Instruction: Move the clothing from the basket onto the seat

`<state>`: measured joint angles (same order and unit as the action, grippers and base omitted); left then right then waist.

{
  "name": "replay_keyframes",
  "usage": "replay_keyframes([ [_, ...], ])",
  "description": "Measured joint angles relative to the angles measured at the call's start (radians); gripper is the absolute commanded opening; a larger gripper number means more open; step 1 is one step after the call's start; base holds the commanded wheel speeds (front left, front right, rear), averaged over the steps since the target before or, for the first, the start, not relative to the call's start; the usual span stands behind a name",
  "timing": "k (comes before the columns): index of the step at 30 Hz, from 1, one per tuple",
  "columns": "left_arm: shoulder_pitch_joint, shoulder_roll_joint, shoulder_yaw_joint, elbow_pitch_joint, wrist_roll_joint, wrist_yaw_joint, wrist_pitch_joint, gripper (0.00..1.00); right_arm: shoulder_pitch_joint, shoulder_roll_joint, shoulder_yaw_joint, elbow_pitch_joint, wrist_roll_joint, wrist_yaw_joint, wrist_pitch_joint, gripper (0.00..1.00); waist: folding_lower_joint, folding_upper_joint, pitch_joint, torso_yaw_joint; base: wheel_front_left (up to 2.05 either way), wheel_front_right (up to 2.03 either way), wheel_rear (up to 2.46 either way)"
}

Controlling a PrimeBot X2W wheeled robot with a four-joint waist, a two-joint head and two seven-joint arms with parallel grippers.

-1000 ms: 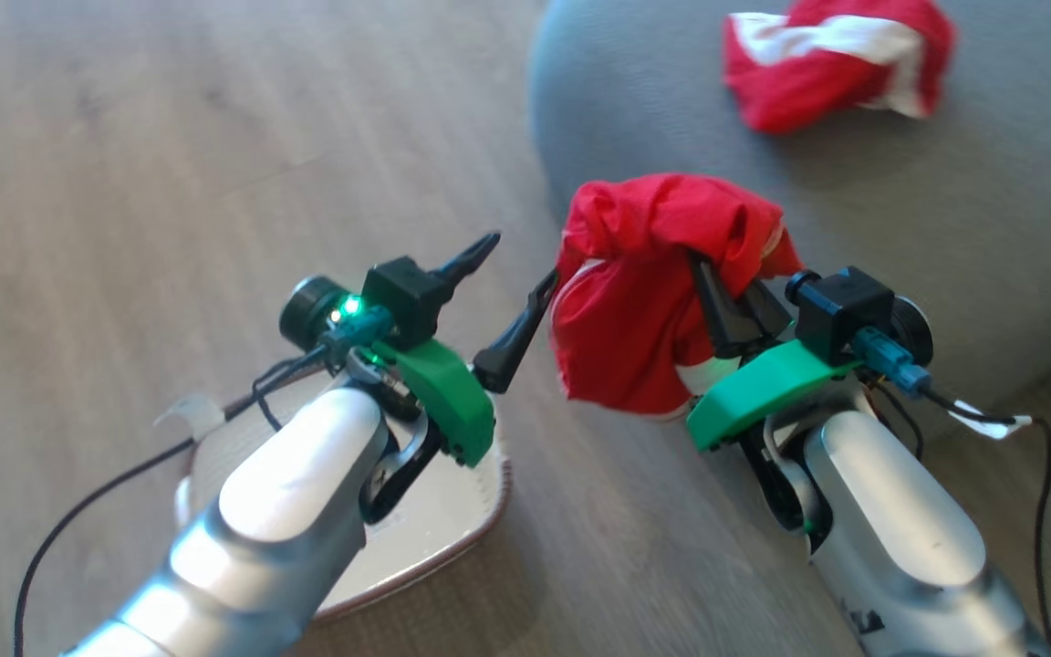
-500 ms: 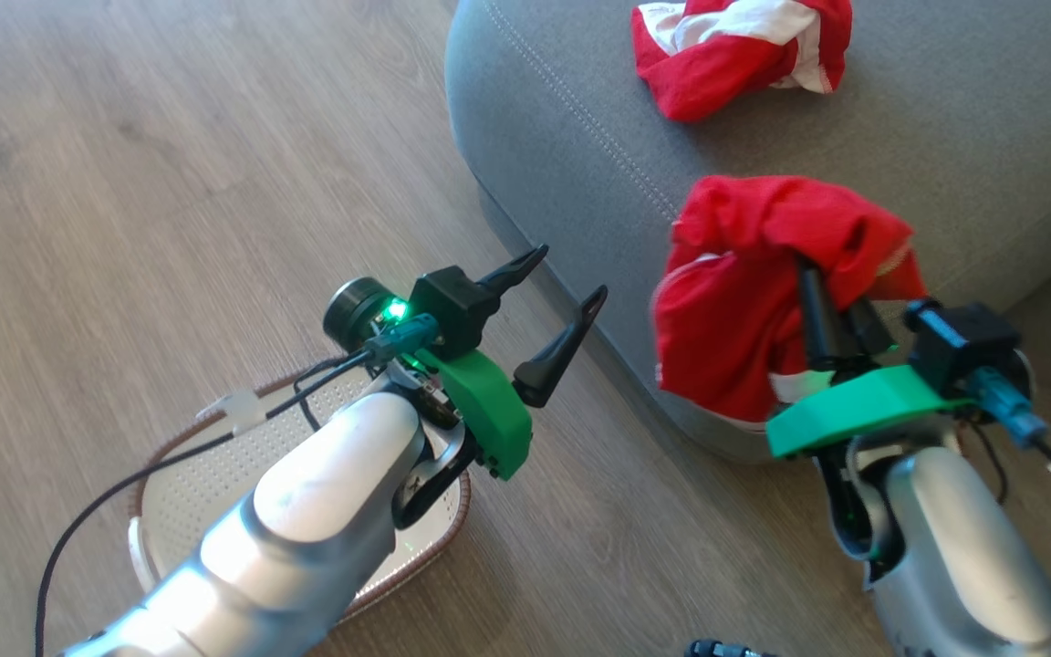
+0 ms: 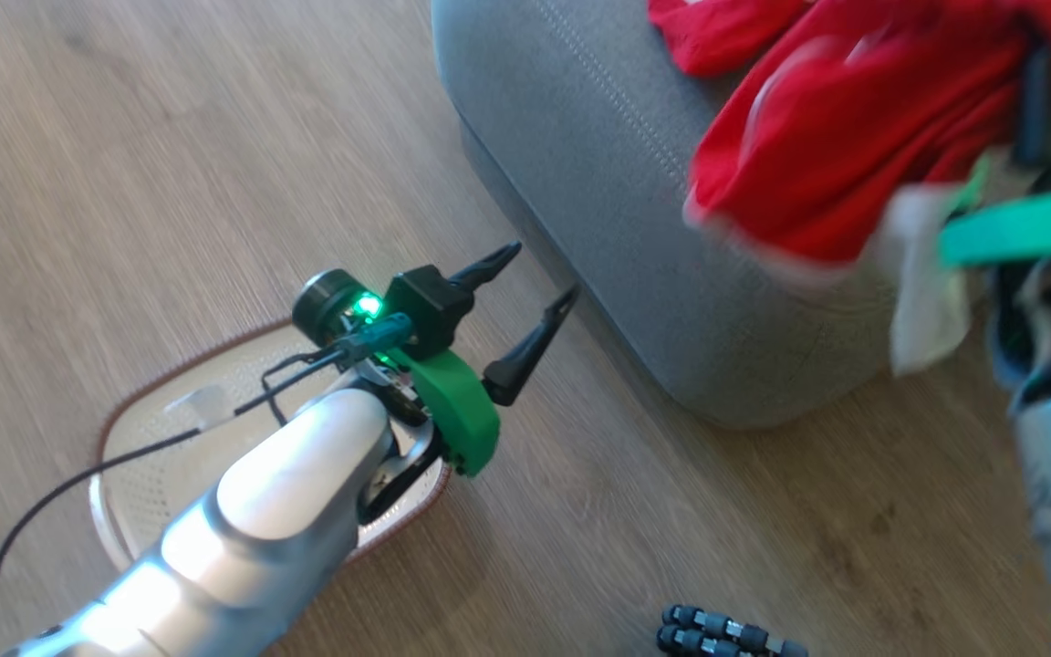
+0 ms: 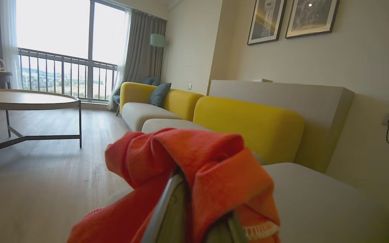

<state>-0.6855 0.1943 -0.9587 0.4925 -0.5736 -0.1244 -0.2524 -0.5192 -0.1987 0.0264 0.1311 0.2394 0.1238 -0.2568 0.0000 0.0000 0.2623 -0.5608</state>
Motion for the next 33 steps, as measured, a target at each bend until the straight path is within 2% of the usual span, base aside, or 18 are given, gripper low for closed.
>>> replay_keyframes([
  [8,-0.024,0.052,0.001,-0.05,0.011,0.001,0.014,1.0,-0.208,-0.078,-0.042,0.1,-0.014,0.0,0.0,0.0,0.0001,0.0,0.093,0.002,0.0,0.0,0.0],
  [19,-0.075,0.09,-0.019,-0.114,0.031,0.001,0.067,1.0,-0.484,-0.199,-0.13,0.299,-0.081,0.0,0.0,0.0,0.0002,0.0,0.269,0.044,0.0,0.0,0.0],
  [25,-0.092,0.119,-0.025,-0.14,0.037,0.003,0.085,1.0,-0.6,-0.272,-0.236,0.402,-0.145,0.0,0.0,0.0,0.0003,0.0,0.353,0.075,0.0,0.0,0.0],
  [33,-0.102,0.151,-0.021,-0.172,0.037,0.02,0.086,1.0,-0.675,-0.343,-0.402,0.518,-0.234,0.0,0.0,0.0,0.0001,0.0001,0.445,0.128,0.0,0.0,0.0],
])
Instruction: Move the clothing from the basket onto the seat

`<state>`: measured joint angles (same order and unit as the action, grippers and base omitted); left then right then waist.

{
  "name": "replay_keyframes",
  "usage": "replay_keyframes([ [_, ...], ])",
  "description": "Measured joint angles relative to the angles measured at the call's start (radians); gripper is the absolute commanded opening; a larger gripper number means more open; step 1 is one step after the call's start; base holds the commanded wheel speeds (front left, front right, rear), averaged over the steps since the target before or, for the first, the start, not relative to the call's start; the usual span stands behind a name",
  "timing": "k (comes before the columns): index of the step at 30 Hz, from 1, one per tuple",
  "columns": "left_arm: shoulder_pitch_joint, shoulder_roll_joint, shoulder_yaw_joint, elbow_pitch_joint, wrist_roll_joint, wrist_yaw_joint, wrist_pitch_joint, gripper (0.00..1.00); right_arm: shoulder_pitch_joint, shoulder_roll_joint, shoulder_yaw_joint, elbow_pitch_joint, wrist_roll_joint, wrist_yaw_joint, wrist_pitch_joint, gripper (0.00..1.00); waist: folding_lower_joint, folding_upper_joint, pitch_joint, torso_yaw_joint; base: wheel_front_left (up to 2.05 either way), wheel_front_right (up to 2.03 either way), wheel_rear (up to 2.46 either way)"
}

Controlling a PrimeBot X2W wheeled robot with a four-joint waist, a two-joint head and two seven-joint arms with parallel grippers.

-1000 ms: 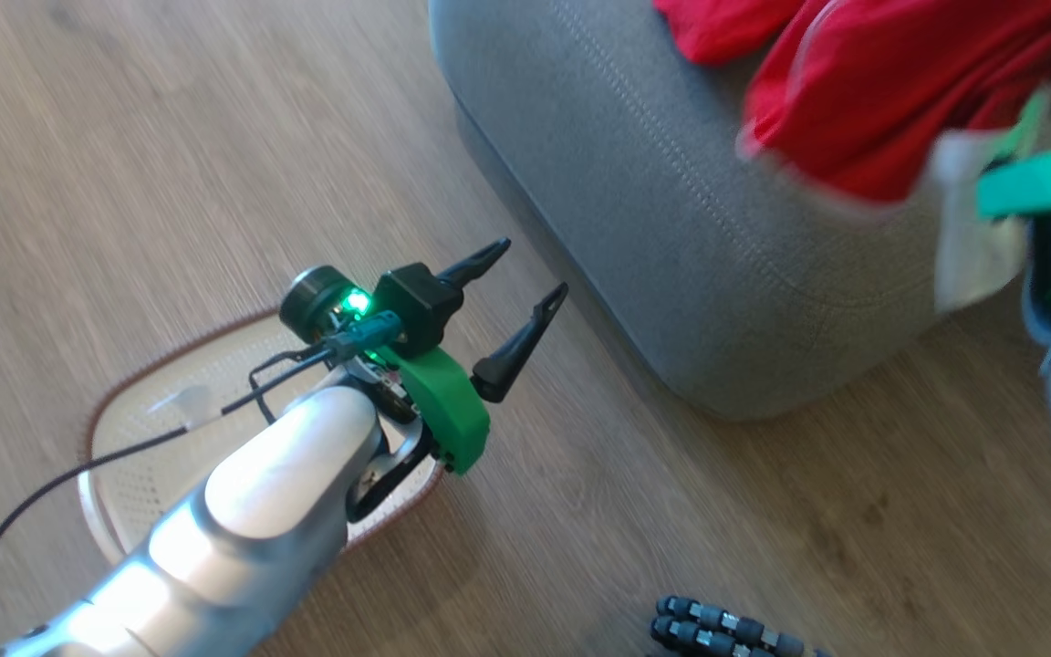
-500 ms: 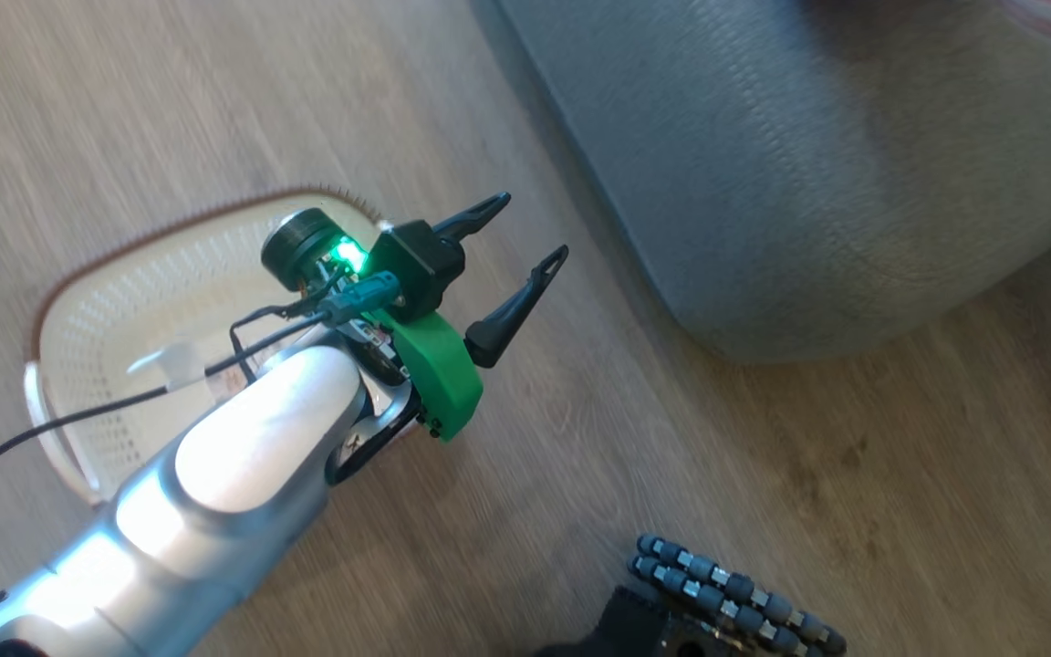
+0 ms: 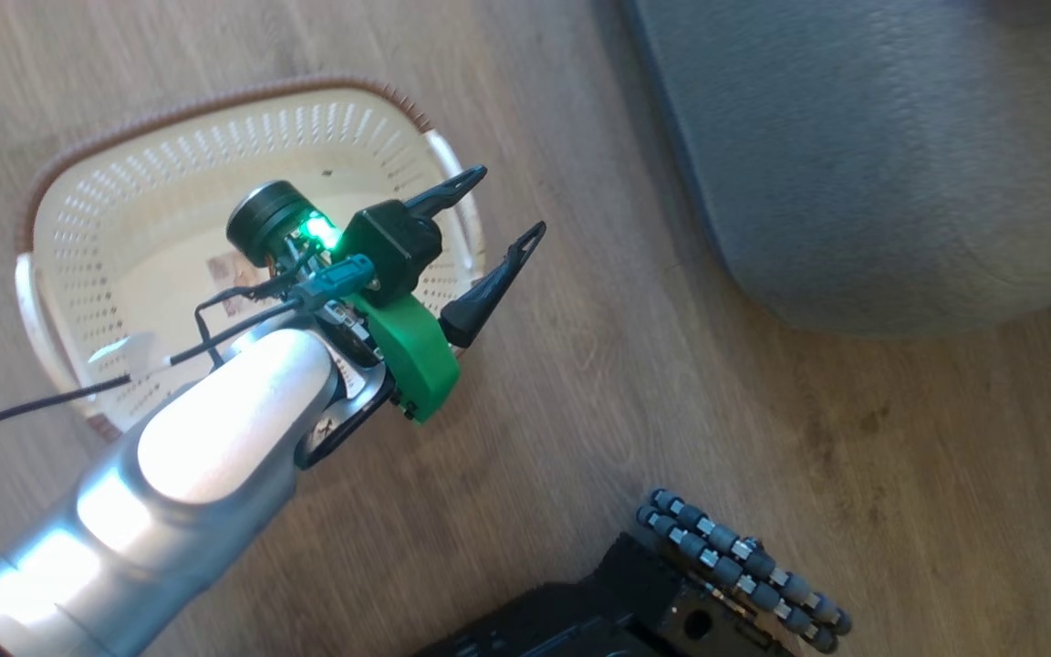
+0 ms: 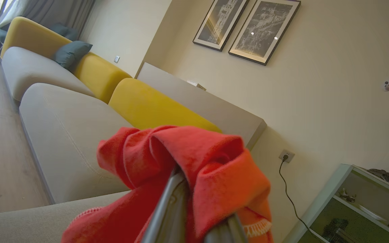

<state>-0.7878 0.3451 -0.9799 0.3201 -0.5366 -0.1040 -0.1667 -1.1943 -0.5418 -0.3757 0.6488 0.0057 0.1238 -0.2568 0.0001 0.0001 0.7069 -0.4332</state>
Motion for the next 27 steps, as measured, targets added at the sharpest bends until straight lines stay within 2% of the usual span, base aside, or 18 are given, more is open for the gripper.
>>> replay_keyframes([
  [3,0.0,0.002,0.001,-0.01,0.004,0.009,0.0,1.0,-0.032,0.013,-0.045,0.06,-0.017,0.0,0.006,0.0,0.0,0.0,0.027,0.021,0.0,0.0,0.0],
  [7,-0.002,0.015,0.013,-0.016,0.004,0.019,0.001,1.0,-0.051,0.061,-0.051,0.137,-0.032,0.0,0.031,0.0,0.0,0.0,0.053,0.054,0.0,0.0,0.0],
  [10,-0.001,0.027,0.019,-0.016,0.004,0.028,-0.004,1.0,-0.05,0.098,-0.023,0.196,-0.012,0.0,0.035,0.0,0.0001,0.0,0.063,0.081,0.0,0.0,0.0],
  [16,0.006,0.023,0.022,-0.01,-0.003,0.034,-0.033,1.0,-0.044,0.125,0.071,0.244,0.036,0.0,0.018,0.0,-0.0001,0.0,0.065,0.119,0.0,0.0,0.0],
  [17,0.008,0.02,0.021,-0.007,-0.003,0.034,-0.037,1.0,-0.036,0.132,0.086,0.244,0.044,0.0,0.016,0.09,0.0,0.0,0.062,0.122,0.0,0.0,0.0],
  [18,0.009,0.015,0.02,-0.004,-0.003,0.034,-0.037,1.0,-0.022,0.137,0.101,0.244,0.049,0.0,0.013,0.4,0.0,0.0,0.059,0.124,0.0,0.0,0.0],
  [19,0.009,0.008,0.019,-0.001,-0.003,0.034,-0.04,1.0,-0.005,0.141,0.109,0.245,0.06,0.0,0.009,0.82,-0.0001,0.0,0.054,0.126,0.0,0.0,0.0],
  [20,0.009,0.0,0.019,0.003,-0.003,0.032,-0.047,1.0,0.016,0.141,0.121,0.248,0.07,0.0,0.008,1.0,-0.0001,0.0,0.05,0.128,0.0,0.0,0.0],
  [24,0.008,-0.031,0.015,0.023,-0.003,0.024,-0.058,1.0,0.113,0.14,0.175,0.252,0.117,0.0,0.008,1.0,-0.0001,0.0,0.028,0.135,0.0,0.0,0.0],
  [27,0.008,-0.044,0.016,0.041,-0.011,0.024,-0.068,1.0,0.183,0.141,0.199,0.194,0.128,0.0,0.007,1.0,-0.0001,0.0,0.007,0.139,0.0,0.0,0.0],
])
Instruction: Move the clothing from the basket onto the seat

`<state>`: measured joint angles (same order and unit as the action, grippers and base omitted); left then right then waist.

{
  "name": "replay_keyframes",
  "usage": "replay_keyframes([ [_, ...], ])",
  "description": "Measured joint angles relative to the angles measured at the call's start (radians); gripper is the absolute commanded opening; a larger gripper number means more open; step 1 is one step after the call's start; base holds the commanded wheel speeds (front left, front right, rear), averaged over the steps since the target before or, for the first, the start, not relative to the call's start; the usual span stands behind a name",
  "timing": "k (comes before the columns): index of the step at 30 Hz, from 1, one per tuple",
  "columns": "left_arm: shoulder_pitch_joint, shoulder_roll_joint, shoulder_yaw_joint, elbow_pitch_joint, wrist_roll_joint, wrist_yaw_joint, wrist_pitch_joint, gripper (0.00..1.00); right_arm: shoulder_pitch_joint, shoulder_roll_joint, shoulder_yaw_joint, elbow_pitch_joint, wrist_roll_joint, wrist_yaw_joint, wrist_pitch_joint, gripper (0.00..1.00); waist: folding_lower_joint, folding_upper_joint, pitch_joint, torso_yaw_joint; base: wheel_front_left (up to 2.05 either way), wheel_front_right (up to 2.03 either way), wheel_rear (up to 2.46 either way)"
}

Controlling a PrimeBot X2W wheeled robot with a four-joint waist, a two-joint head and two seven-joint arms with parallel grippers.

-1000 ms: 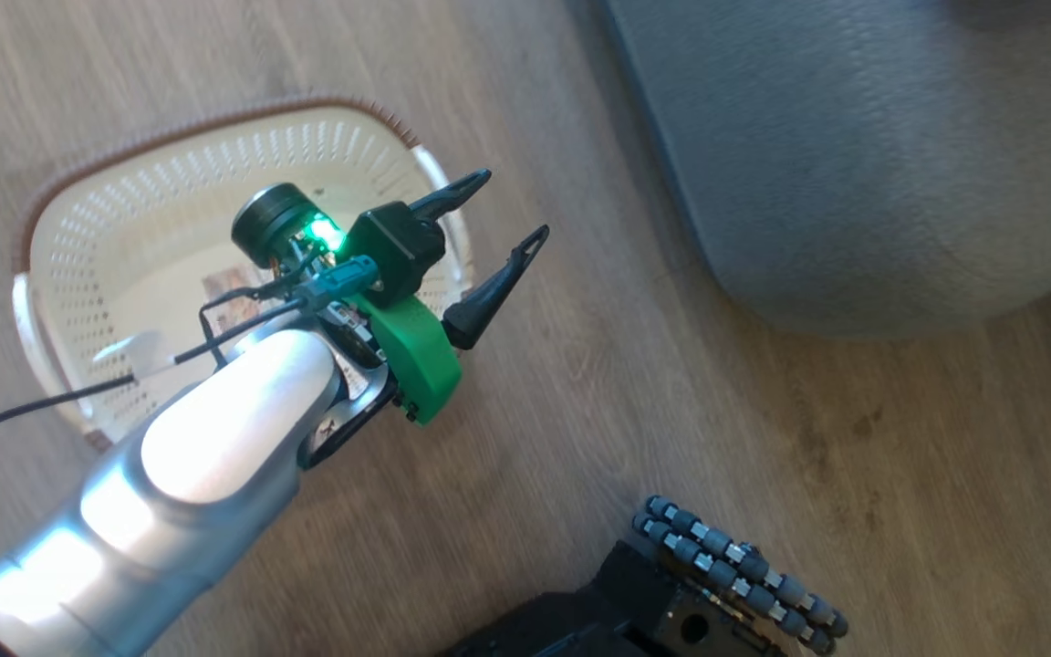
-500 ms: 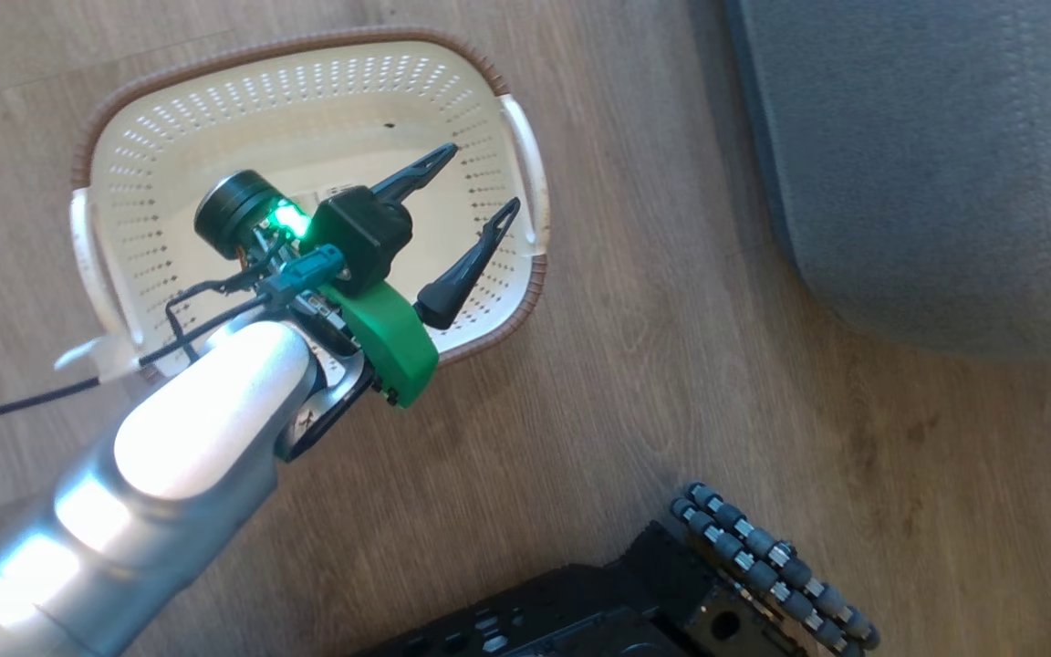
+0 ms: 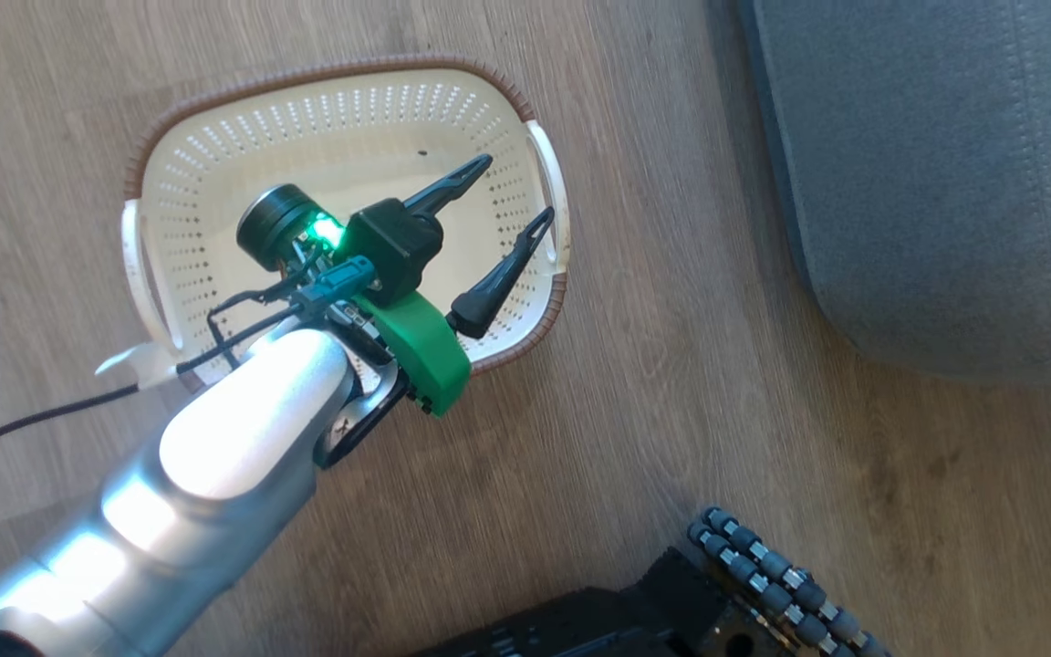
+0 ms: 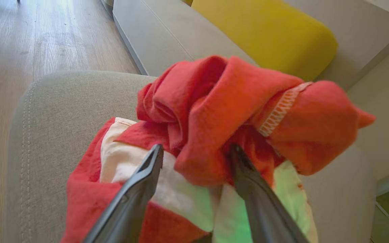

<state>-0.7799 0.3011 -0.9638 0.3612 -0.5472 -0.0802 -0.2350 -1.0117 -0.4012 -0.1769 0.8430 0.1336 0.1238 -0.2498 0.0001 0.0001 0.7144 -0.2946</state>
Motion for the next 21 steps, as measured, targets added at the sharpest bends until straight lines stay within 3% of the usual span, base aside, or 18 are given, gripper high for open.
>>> replay_keyframes([
  [10,0.013,-0.03,0.023,0.045,-0.003,-0.013,-0.017,1.0,0.226,0.014,0.032,-0.256,0.04,0.0,-0.007,1.0,0.0,0.0,-0.082,0.017,0.0,0.0,0.0],
  [21,0.128,-0.084,0.179,0.042,0.019,-0.016,-0.017,1.0,0.327,0.049,0.146,-0.397,0.065,0.0,-0.007,1.0,0.0,0.0,-0.199,0.077,0.0,0.0,0.0],
])
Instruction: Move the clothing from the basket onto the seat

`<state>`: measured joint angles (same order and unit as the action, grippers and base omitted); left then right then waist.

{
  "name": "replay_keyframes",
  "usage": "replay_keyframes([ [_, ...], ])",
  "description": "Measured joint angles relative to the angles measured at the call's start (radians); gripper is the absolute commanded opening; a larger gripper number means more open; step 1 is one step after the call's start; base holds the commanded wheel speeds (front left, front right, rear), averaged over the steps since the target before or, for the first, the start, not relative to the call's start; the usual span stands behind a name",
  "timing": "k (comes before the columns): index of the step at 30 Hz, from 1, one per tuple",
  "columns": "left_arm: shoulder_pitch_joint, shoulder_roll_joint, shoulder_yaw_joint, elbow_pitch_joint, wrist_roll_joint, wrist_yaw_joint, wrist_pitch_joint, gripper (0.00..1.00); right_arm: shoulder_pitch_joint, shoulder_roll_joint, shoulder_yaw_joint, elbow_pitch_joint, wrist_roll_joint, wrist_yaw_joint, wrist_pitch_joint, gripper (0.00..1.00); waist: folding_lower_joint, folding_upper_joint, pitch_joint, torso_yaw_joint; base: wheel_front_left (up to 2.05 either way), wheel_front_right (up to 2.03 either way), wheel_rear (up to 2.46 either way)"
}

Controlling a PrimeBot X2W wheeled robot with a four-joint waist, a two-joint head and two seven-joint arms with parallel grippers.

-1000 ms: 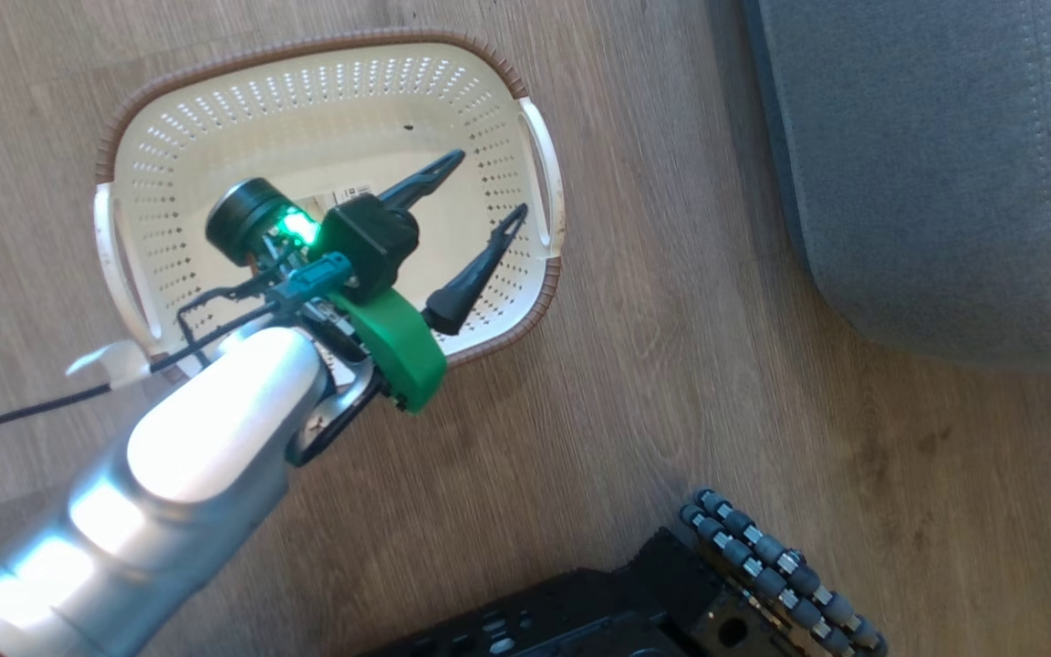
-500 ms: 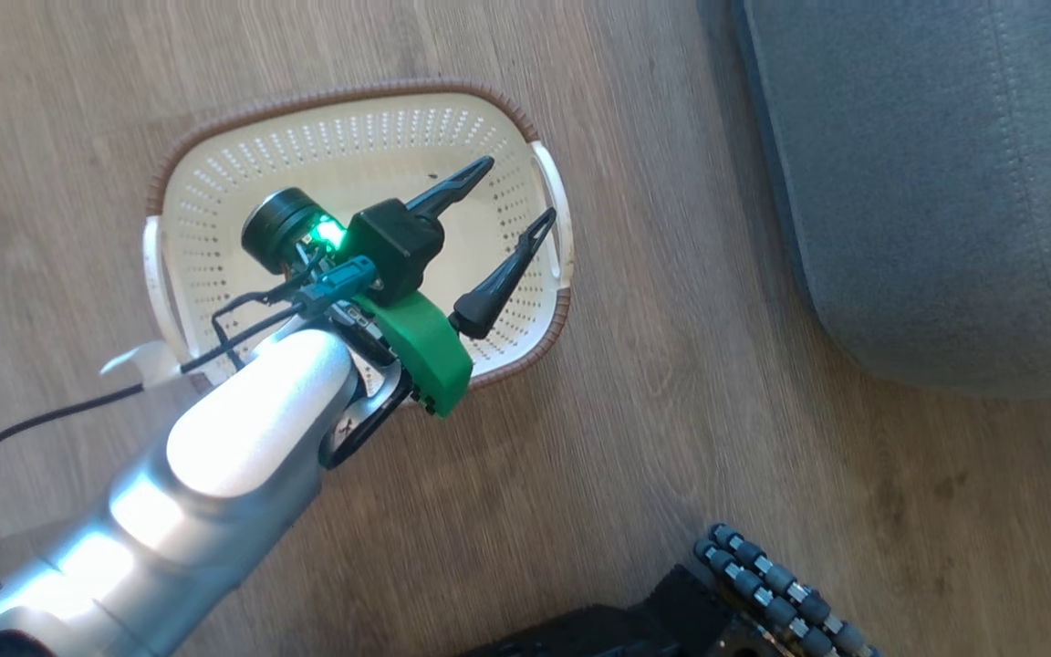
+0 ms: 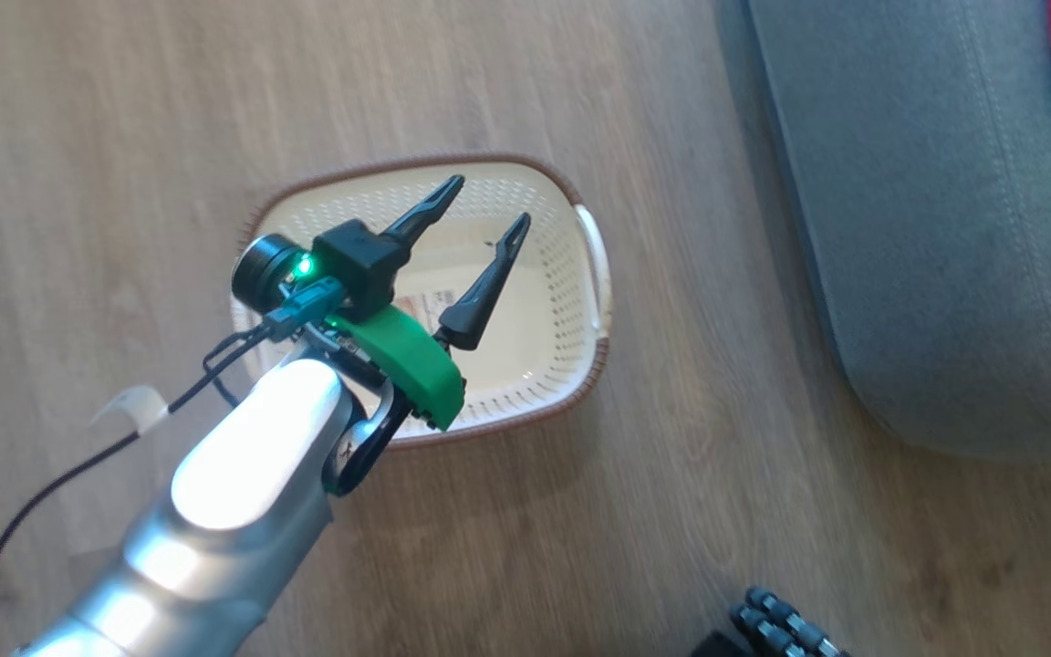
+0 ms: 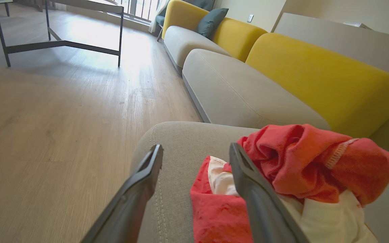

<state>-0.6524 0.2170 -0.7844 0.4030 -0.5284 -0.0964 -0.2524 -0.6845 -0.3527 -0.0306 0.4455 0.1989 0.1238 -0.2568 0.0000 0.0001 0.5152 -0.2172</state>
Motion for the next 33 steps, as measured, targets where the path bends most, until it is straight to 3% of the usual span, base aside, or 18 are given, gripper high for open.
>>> replay_keyframes([
  [11,0.126,-0.053,0.179,0.036,0.056,-0.01,-0.001,1.0,0.063,0.006,0.089,-0.024,-0.003,0.0,0.0,1.0,0.0,-0.0001,-0.132,0.128,0.0,0.0,0.0],
  [21,0.25,-0.086,0.359,0.052,0.126,-0.018,-0.001,1.0,0.151,0.068,0.133,-0.012,0.034,0.0,0.0,1.0,0.0,-0.0001,-0.263,0.225,0.0,0.0,0.0],
  [33,0.398,-0.115,0.545,0.041,0.222,-0.017,-0.001,1.0,0.295,0.144,0.144,-0.009,0.059,0.0,0.0,1.0,-0.0001,0.0,-0.379,0.254,0.0,0.0,0.0],
])
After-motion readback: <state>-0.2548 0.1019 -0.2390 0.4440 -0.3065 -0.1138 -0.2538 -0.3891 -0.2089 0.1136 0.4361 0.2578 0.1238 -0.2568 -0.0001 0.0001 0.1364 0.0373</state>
